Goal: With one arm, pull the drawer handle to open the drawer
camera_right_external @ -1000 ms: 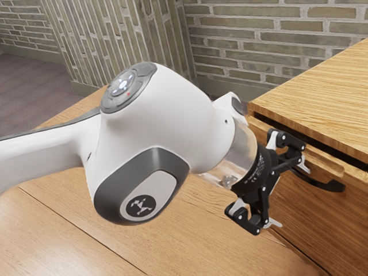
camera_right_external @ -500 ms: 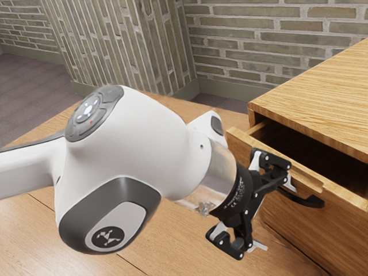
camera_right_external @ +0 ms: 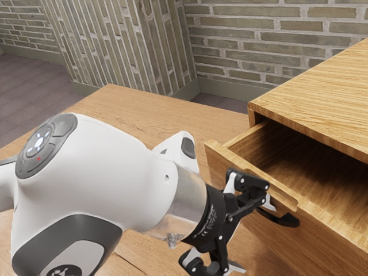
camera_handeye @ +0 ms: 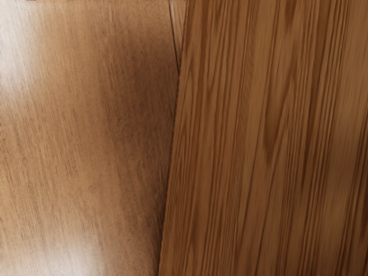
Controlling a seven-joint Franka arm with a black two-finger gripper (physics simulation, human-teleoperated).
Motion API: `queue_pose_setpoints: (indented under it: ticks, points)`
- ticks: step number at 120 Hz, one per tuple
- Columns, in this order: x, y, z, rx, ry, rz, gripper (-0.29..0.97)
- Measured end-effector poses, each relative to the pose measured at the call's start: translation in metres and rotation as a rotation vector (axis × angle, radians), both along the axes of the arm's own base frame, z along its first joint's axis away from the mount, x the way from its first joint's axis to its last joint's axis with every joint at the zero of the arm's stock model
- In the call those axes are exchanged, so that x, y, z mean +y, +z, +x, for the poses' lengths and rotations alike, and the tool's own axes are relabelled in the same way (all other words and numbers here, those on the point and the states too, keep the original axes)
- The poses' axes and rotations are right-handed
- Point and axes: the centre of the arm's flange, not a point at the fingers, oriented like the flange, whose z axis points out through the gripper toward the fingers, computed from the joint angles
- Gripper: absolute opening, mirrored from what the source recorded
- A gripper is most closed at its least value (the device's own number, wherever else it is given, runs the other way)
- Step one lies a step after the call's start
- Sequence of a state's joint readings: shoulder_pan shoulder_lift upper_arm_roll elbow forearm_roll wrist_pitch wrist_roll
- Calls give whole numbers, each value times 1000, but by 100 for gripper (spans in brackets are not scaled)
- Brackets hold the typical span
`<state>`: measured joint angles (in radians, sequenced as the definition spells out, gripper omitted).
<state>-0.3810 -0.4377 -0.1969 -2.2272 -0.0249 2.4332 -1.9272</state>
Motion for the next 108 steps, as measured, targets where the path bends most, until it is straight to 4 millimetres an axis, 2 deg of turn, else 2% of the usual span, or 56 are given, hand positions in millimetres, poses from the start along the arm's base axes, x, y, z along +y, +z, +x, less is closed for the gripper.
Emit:
queue_pose_setpoints:
  ticks: [40, 64, 87, 108]
  points:
    - [10, -1, -32, -27, 12, 14, 68]
    - [8, -5, -50, -33, 10, 15, 68]
    - [19, -7, -72, -57, 24, 22, 68]
    - [15, -6, -98, -78, 19, 11, 67]
